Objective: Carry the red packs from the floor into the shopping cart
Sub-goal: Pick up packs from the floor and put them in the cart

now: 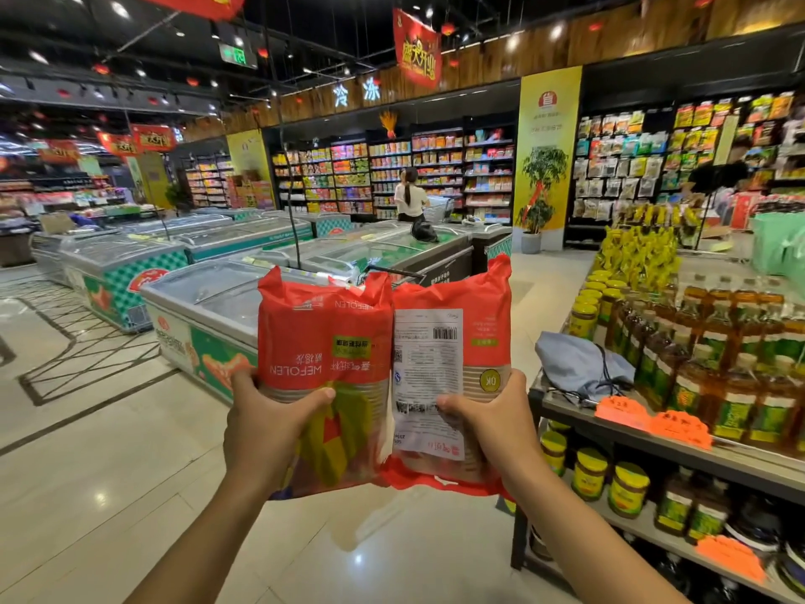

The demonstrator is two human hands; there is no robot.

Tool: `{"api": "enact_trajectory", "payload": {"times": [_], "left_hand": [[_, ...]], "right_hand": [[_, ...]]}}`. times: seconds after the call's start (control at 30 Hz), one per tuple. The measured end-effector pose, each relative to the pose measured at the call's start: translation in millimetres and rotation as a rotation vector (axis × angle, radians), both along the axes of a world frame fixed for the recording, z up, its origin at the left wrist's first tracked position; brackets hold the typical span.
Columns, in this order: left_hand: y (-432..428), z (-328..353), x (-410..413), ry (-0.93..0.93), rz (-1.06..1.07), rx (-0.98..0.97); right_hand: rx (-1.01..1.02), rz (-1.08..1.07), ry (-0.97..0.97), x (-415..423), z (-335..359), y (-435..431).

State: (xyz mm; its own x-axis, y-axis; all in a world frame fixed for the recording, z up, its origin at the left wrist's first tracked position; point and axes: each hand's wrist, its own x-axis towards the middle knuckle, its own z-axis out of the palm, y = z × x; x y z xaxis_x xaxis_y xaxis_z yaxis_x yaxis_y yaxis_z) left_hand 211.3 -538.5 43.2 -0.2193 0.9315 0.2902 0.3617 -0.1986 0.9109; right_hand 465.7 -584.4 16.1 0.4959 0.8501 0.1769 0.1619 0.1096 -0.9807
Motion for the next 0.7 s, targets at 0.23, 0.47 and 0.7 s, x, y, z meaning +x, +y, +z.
{"api": "enact_trajectory", "payload": {"times": [0.23, 0.47, 0.7], "left_hand": [[78, -11, 16, 0.0, -0.003, -0.019], [175, -29, 30, -0.05, -0.026, -0.033], [303, -31, 43, -0.109, -0.075, -0.014]], "right_hand": [[-0.015, -0.001, 0.01, 17, -6, 69], [-0.033, -0.019, -0.007, 31, -14, 158], [-0.041, -0.081, -0.049, 38, -5, 269]]}}
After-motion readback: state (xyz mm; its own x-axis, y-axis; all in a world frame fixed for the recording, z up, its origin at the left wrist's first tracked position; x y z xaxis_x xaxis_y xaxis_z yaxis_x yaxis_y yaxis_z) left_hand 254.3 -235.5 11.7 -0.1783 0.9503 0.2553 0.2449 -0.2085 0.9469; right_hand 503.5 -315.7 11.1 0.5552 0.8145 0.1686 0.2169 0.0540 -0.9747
